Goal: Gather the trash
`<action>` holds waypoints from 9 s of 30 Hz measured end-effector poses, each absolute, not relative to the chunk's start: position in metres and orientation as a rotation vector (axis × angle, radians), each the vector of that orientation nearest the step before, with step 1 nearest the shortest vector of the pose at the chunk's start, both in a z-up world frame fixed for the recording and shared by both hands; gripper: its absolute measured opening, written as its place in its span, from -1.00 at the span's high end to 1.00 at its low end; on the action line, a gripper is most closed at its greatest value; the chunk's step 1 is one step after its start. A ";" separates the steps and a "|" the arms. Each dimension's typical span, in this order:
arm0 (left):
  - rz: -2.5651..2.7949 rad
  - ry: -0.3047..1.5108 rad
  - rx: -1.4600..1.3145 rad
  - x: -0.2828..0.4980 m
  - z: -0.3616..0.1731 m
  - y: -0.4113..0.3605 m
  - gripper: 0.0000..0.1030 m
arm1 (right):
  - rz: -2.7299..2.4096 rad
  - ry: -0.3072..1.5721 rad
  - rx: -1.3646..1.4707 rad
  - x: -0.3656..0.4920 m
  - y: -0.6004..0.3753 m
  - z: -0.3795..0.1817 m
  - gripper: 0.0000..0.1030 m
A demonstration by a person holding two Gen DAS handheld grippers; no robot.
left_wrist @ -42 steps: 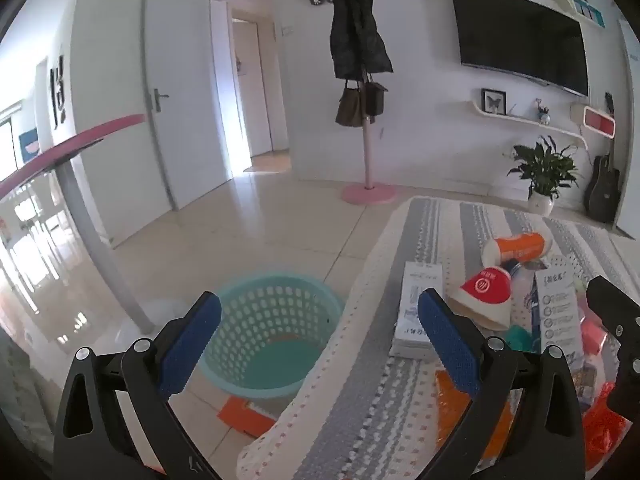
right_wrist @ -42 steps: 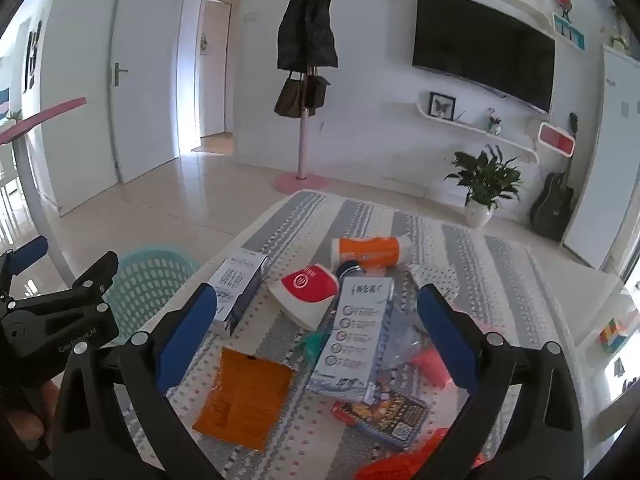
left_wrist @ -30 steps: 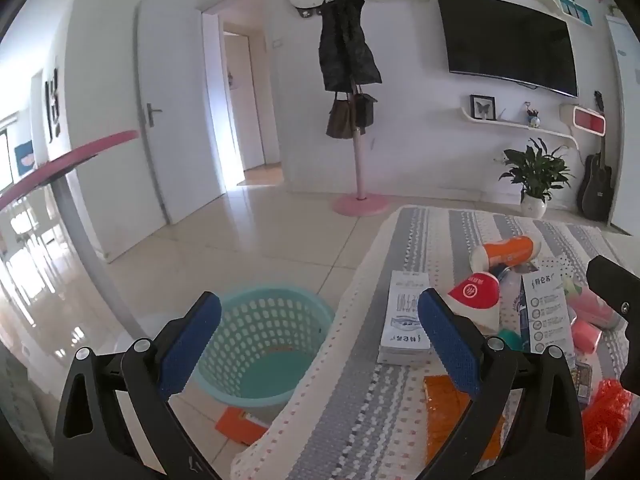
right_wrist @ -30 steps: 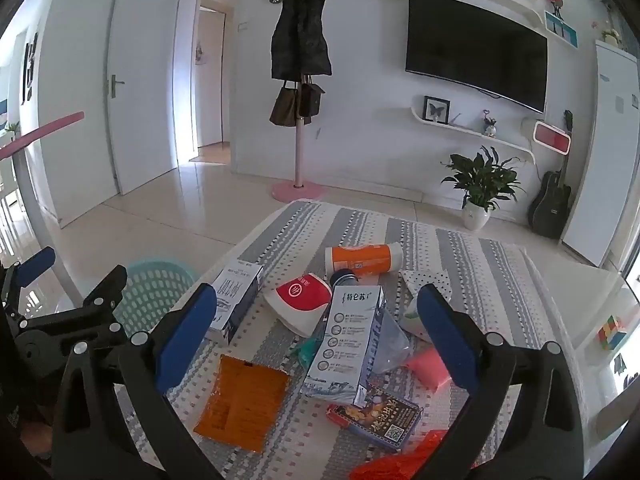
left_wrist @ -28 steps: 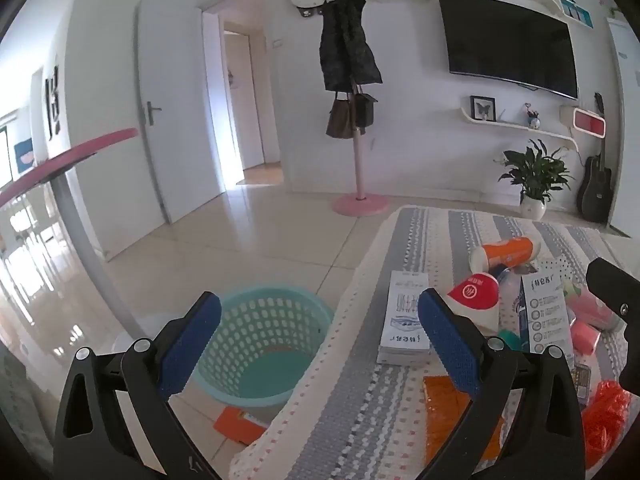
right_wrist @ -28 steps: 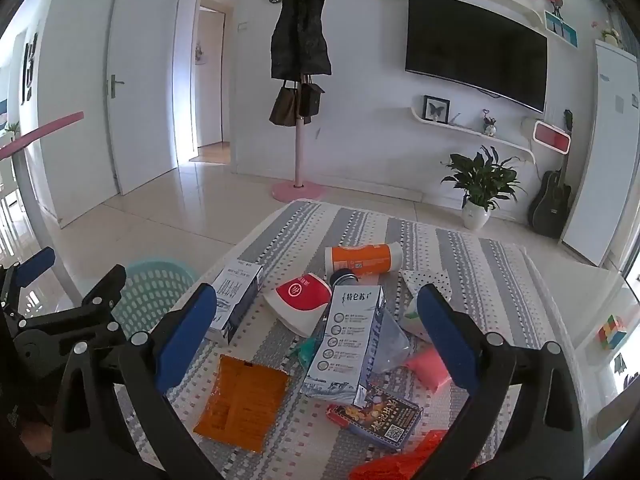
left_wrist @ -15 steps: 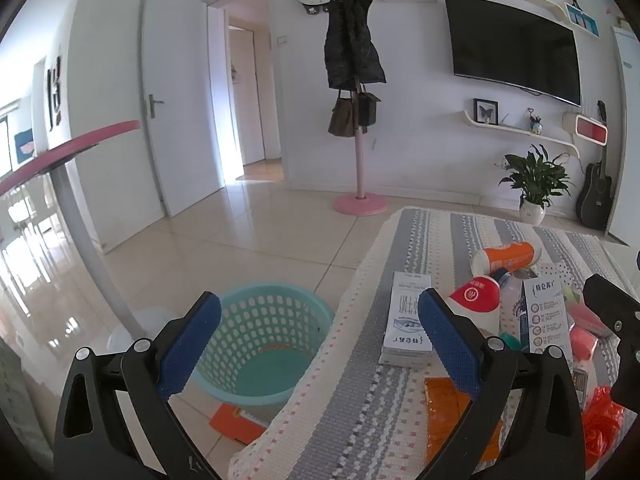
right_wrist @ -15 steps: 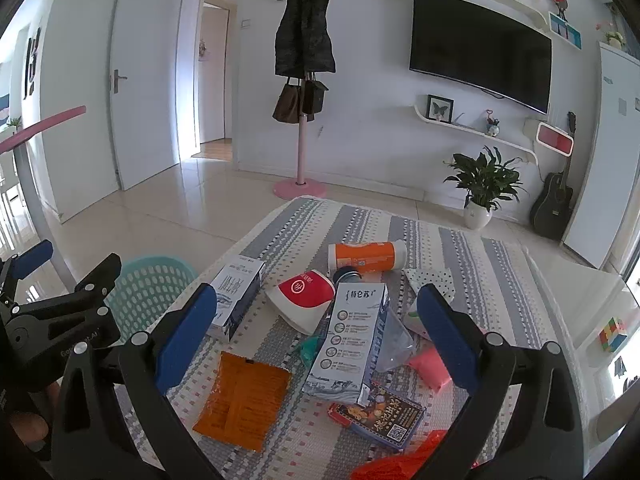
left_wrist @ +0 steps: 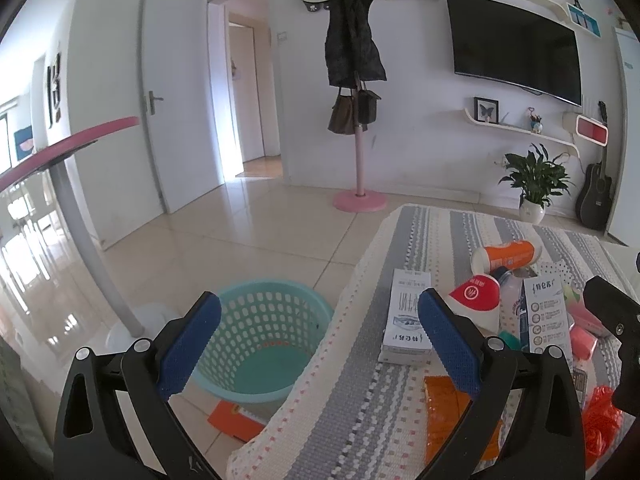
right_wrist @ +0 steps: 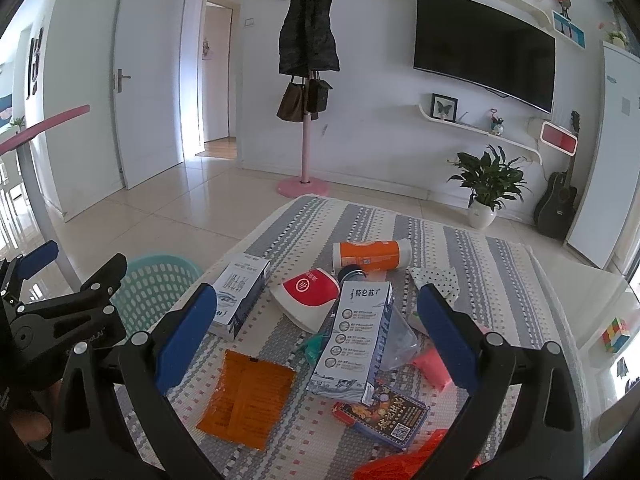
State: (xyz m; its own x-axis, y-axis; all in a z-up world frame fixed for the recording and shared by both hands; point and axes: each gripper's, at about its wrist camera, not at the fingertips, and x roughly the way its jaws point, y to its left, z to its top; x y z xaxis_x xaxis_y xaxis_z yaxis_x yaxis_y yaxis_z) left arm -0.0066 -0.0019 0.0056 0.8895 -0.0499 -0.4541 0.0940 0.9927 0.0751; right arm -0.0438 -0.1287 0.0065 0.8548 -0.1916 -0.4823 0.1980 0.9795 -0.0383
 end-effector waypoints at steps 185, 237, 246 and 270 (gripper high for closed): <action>-0.563 1.010 0.138 0.018 -0.099 -0.060 -0.63 | -0.450 0.747 0.323 -0.135 -0.221 -0.059 -0.24; -0.644 1.045 0.287 0.016 -0.128 -0.101 -0.63 | -0.418 0.763 0.372 -0.128 -0.209 -0.067 0.53; -0.614 1.003 0.298 0.023 -0.127 -0.090 0.09 | -0.403 0.772 0.404 -0.127 -0.218 -0.078 0.53; -0.426 0.803 -0.128 0.128 0.000 0.112 0.29 | -0.008 0.680 0.116 0.058 -0.059 0.008 0.53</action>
